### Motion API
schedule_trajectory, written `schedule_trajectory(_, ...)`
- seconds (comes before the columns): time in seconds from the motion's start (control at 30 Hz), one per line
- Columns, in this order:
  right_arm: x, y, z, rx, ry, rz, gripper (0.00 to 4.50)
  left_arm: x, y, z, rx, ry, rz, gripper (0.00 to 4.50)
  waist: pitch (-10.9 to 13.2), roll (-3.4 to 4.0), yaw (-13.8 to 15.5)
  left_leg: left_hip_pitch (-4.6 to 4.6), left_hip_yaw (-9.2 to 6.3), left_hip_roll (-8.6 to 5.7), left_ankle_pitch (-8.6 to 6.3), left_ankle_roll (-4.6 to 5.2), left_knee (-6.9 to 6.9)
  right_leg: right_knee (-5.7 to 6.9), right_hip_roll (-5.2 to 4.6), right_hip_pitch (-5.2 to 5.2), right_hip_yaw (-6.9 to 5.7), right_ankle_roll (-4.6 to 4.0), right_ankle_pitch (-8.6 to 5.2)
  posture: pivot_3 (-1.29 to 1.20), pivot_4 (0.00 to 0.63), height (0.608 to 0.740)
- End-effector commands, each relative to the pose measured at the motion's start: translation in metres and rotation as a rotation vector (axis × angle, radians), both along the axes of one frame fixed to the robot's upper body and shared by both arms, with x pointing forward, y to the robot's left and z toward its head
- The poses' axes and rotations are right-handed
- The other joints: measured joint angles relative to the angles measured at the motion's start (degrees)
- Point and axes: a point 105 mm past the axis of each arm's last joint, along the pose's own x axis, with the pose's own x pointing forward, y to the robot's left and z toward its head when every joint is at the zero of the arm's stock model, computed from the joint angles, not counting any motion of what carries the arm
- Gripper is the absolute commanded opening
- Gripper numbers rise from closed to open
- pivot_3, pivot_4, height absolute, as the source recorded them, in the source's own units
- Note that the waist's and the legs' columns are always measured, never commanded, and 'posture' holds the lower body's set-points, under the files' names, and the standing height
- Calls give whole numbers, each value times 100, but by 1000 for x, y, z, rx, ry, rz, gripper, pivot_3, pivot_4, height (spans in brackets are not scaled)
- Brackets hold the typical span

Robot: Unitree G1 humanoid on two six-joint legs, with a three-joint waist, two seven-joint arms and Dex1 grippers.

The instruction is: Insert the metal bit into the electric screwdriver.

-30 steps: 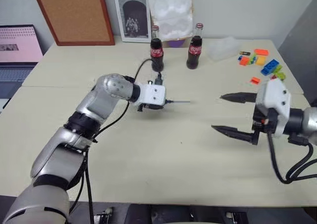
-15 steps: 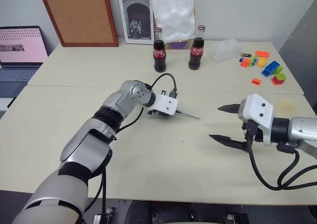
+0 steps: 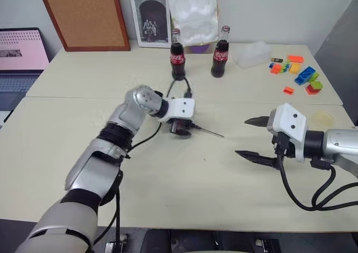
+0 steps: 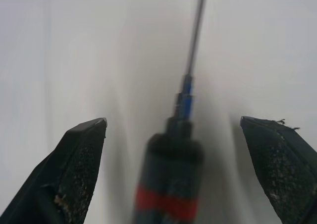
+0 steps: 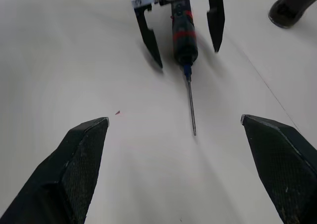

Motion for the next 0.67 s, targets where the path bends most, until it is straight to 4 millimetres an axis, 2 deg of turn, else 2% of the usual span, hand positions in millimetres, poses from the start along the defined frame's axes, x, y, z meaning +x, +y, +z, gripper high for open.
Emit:
schedule_trajectory(0.03, 0, -7, 10, 2, -53, -12, 4500, -5, 37, 37, -204, -7, 136, 4483, -1, 3, -14, 1, -1, 3, 0, 0, -1, 0, 2, 0, 0, 0, 0, 0, 150, 740)
schedule_trajectory(0.1, 0, -11, 12, 15, -57, -18, 4500, -21, 64, 31, -246, 72, 202, 4483, -2, 4, -39, 5, 0, 4, 0, 0, -4, 2, 3, 1, 1, 0, 0, 0, 150, 740)
schedule_trajectory(0.2, -6, -18, 15, 43, -44, 5, 4500, -57, 99, 29, -275, 131, 253, 4483, -1, 5, -85, 6, -1, 8, 0, 0, -7, 6, 3, 0, -1, -2, -1, 0, 150, 740)
schedule_trajectory(0.3, -9, -27, 17, 41, -37, 3, 4500, -76, 126, 27, -266, 154, 354, 4483, 4, -2, -74, 1, -5, 11, 0, -1, -4, 7, 1, 0, -12, -3, -1, 0, 150, 740)
schedule_trajectory(0.43, -9, -43, 26, 30, -40, -9, 4500, -100, 163, 13, -182, 174, 464, 4483, 4, -3, 18, 8, 2, 10, 1, -3, 3, 0, -4, 9, -11, -4, -2, 0, 150, 740)
schedule_trajectory(0.67, -7, -54, 28, 13, -31, -16, 4500, -112, 171, 5, -195, 181, 514, 4483, 4, -6, 28, 17, 15, 10, 3, -6, 8, 4, -8, 13, -5, -1, -8, 0, 150, 740)
